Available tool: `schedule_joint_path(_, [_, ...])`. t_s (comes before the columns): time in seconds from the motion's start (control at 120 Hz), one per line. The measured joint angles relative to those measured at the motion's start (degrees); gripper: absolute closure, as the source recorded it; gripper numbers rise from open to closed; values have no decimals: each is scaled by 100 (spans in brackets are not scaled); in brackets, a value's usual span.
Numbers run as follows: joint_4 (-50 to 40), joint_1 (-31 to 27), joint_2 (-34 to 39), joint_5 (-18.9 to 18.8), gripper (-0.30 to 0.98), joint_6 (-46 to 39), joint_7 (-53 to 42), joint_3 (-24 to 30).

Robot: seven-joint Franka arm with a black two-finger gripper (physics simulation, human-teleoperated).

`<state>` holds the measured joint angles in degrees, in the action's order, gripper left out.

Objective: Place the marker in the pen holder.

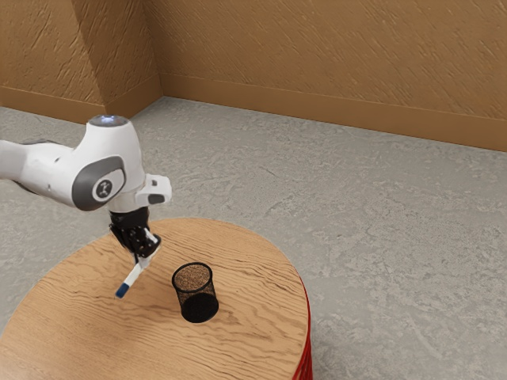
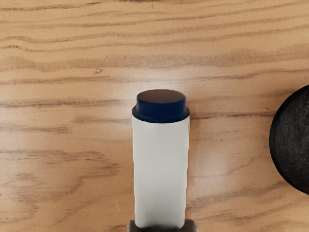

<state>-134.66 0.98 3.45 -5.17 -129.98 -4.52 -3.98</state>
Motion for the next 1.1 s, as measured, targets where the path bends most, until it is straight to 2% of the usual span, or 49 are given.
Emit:
schedule_joint_path(0.1, [-57, -11, 345, -355, 79, -651, 41, 367])
schedule_joint_path(0.192, [-101, 94, 566, -525, 79, -1216, 81, 793])
schedule_joint_path(0.3, [-245, 109, 752, -604, 79, -1719, 176, 1184])
schedule_joint_path(0.525, [-662, 100, 968, -617, 79, -2273, 485, 1573])
schedule_joint_path(0.775, [-1059, 100, 1151, -626, 79, -2468, 868, 1656])
schedule_joint_path(0.975, [-1022, 14, 876, -1071, 79, -2750, 1065, 1658])
schedule_joint_path(1.1, [-1021, -40, 775, -1216, 79, -2897, 1147, 1659])
